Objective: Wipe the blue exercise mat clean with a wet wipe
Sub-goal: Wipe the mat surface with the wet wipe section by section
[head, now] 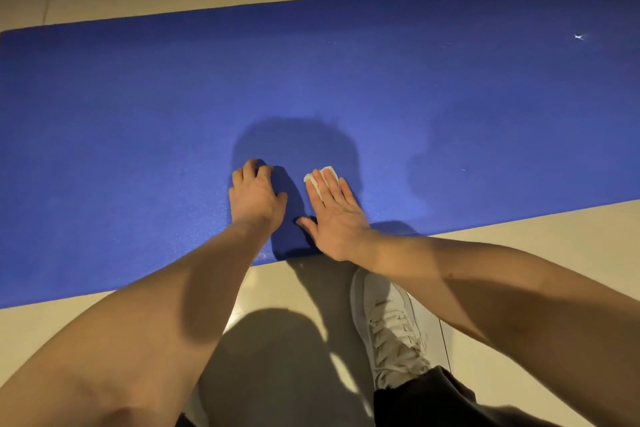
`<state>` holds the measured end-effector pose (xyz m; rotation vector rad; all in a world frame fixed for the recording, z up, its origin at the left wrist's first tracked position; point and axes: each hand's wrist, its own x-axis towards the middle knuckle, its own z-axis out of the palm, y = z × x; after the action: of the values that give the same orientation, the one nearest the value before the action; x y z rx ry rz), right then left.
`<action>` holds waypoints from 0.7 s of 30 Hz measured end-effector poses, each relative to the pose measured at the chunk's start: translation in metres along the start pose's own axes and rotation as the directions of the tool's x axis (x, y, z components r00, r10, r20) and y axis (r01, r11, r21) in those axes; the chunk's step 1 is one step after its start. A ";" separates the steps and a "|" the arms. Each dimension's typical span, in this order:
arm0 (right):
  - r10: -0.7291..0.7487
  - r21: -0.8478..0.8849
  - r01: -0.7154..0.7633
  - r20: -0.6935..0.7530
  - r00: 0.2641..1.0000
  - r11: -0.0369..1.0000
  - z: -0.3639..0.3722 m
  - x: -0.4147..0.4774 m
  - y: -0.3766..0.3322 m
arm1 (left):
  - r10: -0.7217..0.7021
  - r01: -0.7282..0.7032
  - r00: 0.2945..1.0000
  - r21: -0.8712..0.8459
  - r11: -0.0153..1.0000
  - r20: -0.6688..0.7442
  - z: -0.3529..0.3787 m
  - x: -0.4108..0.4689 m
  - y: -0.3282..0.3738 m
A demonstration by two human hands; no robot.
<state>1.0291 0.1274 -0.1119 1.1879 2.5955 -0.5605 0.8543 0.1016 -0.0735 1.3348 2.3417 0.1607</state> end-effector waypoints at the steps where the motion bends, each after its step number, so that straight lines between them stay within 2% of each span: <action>1: -0.002 -0.010 0.002 -0.015 1.000 1.000 -0.001 0.003 0.008 | 0.007 -0.007 1.000 0.051 0.999 0.011 0.001 0.004 -0.001; 4: 0.090 0.023 -0.089 -0.076 0.993 0.996 -0.008 0.017 0.041 | 0.000 -0.009 0.998 0.135 0.991 0.070 0.002 0.012 0.000; 8: 0.304 0.065 -0.298 -0.129 0.944 0.953 -0.020 0.026 0.077 | -0.059 0.037 0.982 0.124 0.992 0.177 0.003 0.013 0.000; 11: 0.346 0.093 -0.336 -0.126 0.930 0.937 -0.022 0.032 0.070 | -0.049 0.021 0.981 0.143 0.989 0.189 0.003 0.012 -0.002; 14: 0.230 0.081 -0.219 -0.158 0.960 0.972 -0.022 0.039 0.047 | -0.046 0.020 0.983 0.148 0.989 0.175 0.004 0.012 -0.003; 17: 0.033 0.049 -0.029 -0.093 0.995 0.998 -0.013 0.044 0.026 | -0.041 0.022 0.989 0.134 0.991 0.145 0.004 0.013 -0.002; 21: -0.138 -0.114 0.126 -0.098 0.986 0.985 -0.014 0.048 0.035 | -0.012 0.004 0.997 0.107 0.994 0.075 0.000 0.017 -0.004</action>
<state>1.0245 0.1868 -0.1252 1.0447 2.7709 -0.3868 0.8438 0.1139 -0.0804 1.3566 2.3205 -0.0177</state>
